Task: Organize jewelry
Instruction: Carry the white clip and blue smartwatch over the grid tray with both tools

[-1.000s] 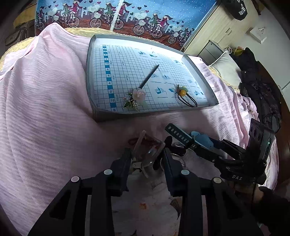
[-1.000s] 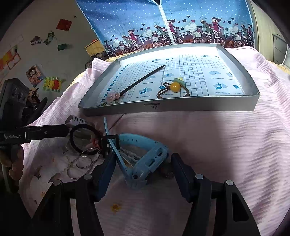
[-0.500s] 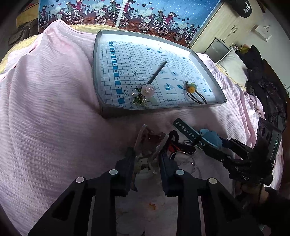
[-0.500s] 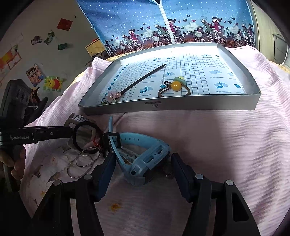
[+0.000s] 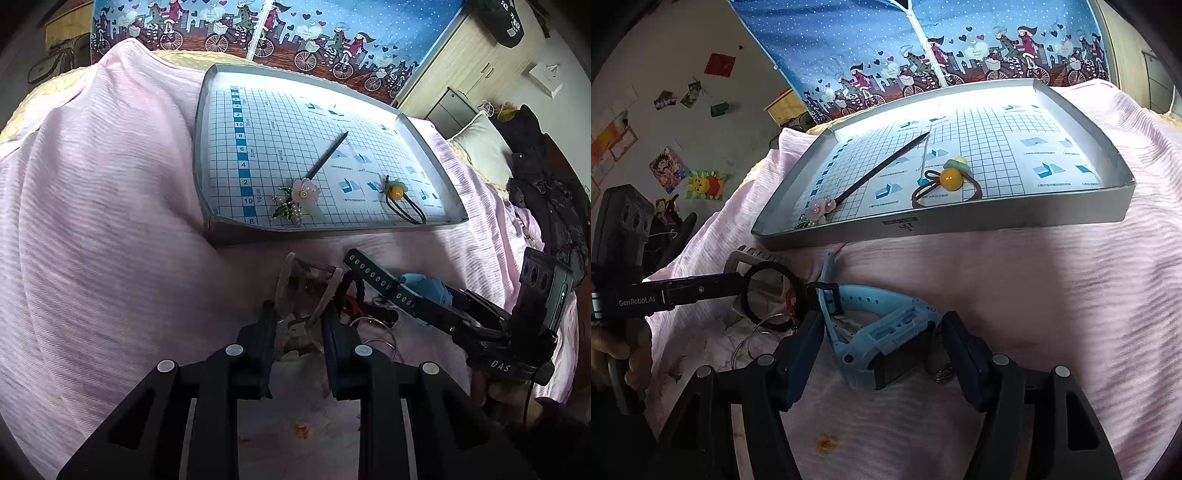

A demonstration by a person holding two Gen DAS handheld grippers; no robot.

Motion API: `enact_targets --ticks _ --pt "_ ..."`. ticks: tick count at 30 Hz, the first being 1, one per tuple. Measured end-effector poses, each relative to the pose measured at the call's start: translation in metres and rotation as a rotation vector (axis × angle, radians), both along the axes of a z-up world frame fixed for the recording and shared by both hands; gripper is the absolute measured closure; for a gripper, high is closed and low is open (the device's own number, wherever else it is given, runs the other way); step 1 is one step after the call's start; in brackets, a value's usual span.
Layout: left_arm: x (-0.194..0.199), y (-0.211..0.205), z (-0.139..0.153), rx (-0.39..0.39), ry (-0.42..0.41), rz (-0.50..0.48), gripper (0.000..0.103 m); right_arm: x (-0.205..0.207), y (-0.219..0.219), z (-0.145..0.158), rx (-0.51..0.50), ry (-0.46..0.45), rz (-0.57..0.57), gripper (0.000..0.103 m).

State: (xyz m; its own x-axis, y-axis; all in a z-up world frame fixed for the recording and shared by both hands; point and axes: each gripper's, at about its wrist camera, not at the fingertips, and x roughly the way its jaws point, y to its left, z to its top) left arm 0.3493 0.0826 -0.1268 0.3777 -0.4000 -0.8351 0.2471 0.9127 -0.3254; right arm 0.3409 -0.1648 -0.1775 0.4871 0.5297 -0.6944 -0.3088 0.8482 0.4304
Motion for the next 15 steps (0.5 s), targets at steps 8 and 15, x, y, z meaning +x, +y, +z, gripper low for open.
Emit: enact_targets --ticks 8,15 --pt "-0.012 0.0 0.008 0.001 -0.034 0.056 0.083 -0.004 0.002 0.002 -0.017 -0.021 0.018 0.05" --pt "-0.02 0.013 0.027 -0.04 -0.087 0.094 0.083 -0.015 0.003 0.013 -0.023 -0.071 0.017 0.05"
